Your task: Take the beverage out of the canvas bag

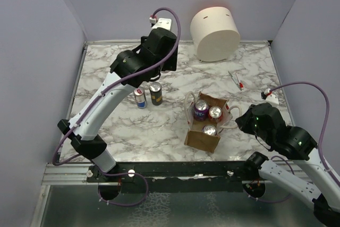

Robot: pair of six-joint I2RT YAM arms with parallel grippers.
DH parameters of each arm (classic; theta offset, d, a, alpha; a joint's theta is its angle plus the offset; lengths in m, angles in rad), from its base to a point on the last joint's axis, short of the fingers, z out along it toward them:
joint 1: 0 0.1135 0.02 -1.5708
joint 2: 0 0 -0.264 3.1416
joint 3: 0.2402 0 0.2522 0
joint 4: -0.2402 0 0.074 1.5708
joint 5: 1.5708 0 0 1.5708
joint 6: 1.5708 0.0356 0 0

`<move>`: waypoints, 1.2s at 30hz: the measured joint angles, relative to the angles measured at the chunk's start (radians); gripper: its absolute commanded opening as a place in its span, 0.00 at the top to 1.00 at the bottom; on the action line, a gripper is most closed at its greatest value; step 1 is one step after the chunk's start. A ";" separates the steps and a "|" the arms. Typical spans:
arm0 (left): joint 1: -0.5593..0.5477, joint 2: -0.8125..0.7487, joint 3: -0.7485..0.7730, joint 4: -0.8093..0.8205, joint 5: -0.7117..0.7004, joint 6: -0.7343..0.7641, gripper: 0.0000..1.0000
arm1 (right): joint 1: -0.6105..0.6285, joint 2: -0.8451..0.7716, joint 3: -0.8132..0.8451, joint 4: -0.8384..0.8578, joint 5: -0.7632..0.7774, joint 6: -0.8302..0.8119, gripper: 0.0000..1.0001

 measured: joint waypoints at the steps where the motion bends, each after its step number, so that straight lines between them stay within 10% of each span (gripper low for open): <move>1: 0.014 -0.008 -0.015 -0.006 -0.011 -0.001 1.00 | 0.000 0.000 0.000 0.000 0.000 0.000 0.94; 17: 0.535 -0.156 -0.525 -0.030 -0.030 -0.111 1.00 | 0.000 0.009 0.000 0.000 0.000 0.000 0.93; 36: 0.657 -0.077 -0.938 0.278 0.177 -0.179 1.00 | 0.000 -0.011 0.000 0.000 0.000 0.000 0.93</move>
